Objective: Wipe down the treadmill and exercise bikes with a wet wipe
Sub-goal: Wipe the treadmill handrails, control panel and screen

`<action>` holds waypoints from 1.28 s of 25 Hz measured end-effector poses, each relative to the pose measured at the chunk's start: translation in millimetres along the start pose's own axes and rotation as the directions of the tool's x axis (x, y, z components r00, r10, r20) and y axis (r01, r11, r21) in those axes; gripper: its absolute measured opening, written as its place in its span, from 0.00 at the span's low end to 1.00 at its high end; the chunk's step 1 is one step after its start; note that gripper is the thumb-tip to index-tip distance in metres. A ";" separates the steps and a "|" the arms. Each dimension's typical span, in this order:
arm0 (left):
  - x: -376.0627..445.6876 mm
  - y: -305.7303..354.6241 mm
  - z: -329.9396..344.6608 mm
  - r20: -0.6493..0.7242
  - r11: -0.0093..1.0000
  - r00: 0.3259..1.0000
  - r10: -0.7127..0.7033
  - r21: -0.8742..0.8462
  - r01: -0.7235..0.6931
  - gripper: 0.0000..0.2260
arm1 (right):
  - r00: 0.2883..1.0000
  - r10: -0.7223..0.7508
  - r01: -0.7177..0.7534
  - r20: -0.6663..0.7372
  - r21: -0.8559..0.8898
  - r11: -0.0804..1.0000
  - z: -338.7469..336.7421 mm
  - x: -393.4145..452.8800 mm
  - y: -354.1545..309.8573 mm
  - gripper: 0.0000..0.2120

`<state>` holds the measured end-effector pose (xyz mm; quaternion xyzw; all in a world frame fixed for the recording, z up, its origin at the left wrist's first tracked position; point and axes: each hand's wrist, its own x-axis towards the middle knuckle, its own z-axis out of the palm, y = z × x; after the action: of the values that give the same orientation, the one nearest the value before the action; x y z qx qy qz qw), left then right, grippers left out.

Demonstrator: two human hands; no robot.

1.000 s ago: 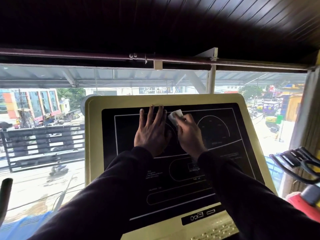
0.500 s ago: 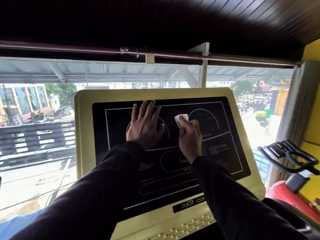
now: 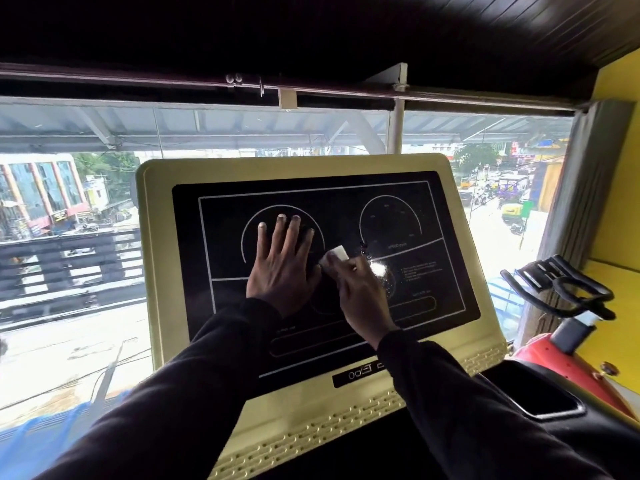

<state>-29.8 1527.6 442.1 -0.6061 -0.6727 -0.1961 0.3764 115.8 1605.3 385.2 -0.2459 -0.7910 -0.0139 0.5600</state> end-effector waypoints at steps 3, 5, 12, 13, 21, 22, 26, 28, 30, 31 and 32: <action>1.3 2.0 3.6 0.011 0.999 1.000 -0.006 0.048 0.005 0.30 | 0.945 0.296 -0.294 -0.139 0.033 0.955 -4.9 2.5 12.3 0.21; -0.1 3.9 6.1 0.021 0.998 1.000 -0.016 0.061 0.015 0.30 | 0.930 0.343 -0.342 -0.132 0.033 0.939 -0.9 -3.3 -0.1 0.20; -0.9 7.8 5.4 0.020 0.999 0.999 -0.032 0.033 0.031 0.31 | 0.932 0.350 -0.348 -0.092 0.034 0.937 -13.9 -28.8 7.1 0.20; -1.5 7.9 3.7 0.015 0.999 0.999 -0.036 0.010 0.036 0.31 | 0.925 0.373 -0.372 -0.073 0.033 0.928 -11.2 -31.3 -0.5 0.21; -31.2 35.8 -1.3 -0.072 0.984 0.997 0.015 -0.176 -0.027 0.25 | 0.920 0.387 -0.384 -0.070 0.047 0.922 -23.1 -56.0 3.8 0.20; -39.3 43.9 1.4 -0.026 0.987 1.000 0.017 -0.158 -0.021 0.26 | 0.920 0.386 -0.382 -0.072 0.057 0.922 -18.4 -60.8 -2.1 0.20; -53.2 54.4 15.5 0.114 1.000 0.993 -0.020 -0.012 0.021 0.29 | 0.998 0.052 -0.053 0.018 0.042 0.998 -20.0 -88.4 3.8 0.19; -52.5 55.5 17.3 0.101 0.999 0.994 -0.030 0.020 0.028 0.28 | 0.974 0.222 -0.220 -0.047 0.054 0.974 -24.9 -89.5 19.8 0.18; -52.2 57.0 19.1 0.090 0.999 0.995 -0.035 0.039 0.032 0.29 | 0.920 0.384 -0.377 -0.073 0.092 0.922 -22.5 -91.3 14.4 0.19; -52.7 57.5 18.9 0.094 0.998 0.995 -0.037 0.045 0.032 0.29 | 0.937 0.347 -0.343 -0.033 0.087 0.935 -20.4 -96.0 7.7 0.19; -53.4 57.4 18.2 0.102 0.998 0.994 -0.039 0.048 0.034 0.29 | 0.971 0.237 -0.238 0.021 0.076 0.968 -19.5 -104.1 2.5 0.19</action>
<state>19.6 1515.9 379.6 -0.5940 -0.7067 -0.1558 0.3515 160.1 1562.8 298.9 -0.3171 -0.7592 0.0856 0.5619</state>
